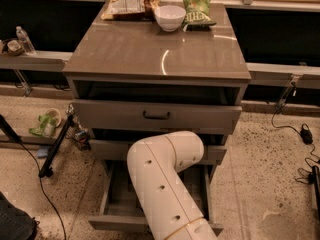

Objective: Pick rxbar blueberry from bottom drawer and place on counter

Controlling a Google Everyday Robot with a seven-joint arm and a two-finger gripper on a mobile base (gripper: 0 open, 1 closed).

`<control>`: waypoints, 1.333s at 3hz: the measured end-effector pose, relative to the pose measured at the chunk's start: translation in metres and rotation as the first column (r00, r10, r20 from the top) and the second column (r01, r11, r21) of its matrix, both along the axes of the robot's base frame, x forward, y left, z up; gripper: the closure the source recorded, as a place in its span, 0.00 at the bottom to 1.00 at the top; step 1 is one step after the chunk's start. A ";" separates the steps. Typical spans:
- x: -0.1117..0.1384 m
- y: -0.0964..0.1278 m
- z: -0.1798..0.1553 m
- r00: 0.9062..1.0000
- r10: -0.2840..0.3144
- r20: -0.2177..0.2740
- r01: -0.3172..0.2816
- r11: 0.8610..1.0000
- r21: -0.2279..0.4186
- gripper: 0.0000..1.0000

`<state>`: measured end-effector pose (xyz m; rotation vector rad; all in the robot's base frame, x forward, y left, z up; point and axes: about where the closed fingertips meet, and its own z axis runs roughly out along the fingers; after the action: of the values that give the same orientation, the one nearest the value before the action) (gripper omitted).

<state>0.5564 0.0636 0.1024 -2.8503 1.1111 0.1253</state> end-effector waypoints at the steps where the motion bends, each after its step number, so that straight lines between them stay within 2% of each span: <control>1: 0.000 0.000 0.002 1.000 0.000 0.000 0.000 1.000 0.000 1.00; 2: -0.007 -0.003 0.019 0.999 -0.049 -0.004 0.049 0.999 0.023 1.00; 3: -0.016 -0.027 0.053 0.977 -0.210 -0.021 0.211 0.976 0.059 1.00; 4: -0.012 -0.076 0.088 0.909 -0.416 -0.017 0.416 0.907 0.065 1.00</control>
Offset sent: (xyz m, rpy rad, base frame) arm -0.0459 -0.0160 0.1046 0.1280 0.0111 -0.2747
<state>0.5444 -0.0120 0.1907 -2.4839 1.6496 0.1343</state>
